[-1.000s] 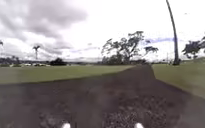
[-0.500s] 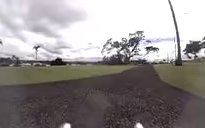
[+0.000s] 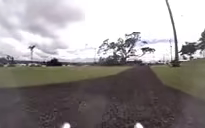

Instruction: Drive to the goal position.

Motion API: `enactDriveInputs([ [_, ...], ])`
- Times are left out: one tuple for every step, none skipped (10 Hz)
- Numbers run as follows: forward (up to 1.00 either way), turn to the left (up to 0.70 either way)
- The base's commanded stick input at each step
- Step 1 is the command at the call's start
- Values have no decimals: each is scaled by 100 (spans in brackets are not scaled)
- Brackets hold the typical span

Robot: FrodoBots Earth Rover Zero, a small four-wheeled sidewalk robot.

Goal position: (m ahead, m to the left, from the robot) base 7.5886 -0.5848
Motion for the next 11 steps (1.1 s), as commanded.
enactDriveInputs([
  [70, -33],
  [70, -35],
  [70, -35],
  [70, -35],
  [70, -35],
  [70, -35],
  [70, -35],
  [70, -35],
  [70, -35],
  [70, -23],
  [70, -4],
])
